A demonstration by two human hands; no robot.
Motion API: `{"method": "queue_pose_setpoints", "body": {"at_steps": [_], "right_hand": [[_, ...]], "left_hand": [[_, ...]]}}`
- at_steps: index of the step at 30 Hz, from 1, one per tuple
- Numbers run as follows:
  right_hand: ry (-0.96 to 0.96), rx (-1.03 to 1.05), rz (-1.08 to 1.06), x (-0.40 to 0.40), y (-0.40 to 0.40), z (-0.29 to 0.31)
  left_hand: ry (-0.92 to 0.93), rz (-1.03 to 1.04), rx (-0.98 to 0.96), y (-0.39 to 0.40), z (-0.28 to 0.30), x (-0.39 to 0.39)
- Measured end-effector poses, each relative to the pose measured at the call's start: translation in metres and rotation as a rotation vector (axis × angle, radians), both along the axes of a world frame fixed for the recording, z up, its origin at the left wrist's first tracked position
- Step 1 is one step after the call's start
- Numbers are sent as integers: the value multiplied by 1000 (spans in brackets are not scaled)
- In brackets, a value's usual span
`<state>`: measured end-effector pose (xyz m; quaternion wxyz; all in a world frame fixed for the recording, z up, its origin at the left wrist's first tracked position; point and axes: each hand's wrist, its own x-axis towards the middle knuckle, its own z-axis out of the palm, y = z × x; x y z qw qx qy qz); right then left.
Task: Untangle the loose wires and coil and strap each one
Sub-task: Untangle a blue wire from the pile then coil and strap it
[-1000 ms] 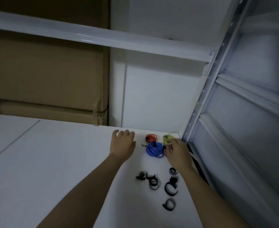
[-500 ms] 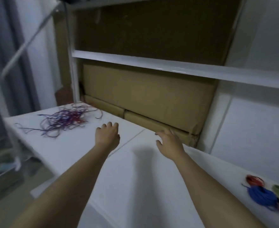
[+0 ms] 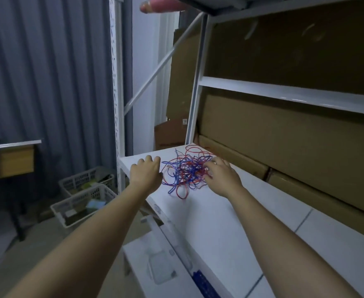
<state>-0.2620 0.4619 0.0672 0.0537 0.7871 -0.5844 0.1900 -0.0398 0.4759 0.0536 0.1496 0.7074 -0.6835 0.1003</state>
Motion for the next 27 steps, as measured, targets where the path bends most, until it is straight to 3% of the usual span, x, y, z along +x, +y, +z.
{"method": "queue_pose_setpoints", "body": {"at_steps": [8,18,21,24,27], "right_hand": [[-40,96,-7,79,-91,-21],[-49,48,-104,98,-250,-28],[109,-11,-202,111,-300,-31],[289,173,-265,131,-344,-39],[297,450,-358,145,-368,-52]], "left_hand": [[7,-79,80,-83,-21,88],[2,-245,43,-248,-23,109],[2,-299,73,-299,-18,107],[-2,-365,80,-342,-19,105],[-4,-421,98,-372,-25,107]]}}
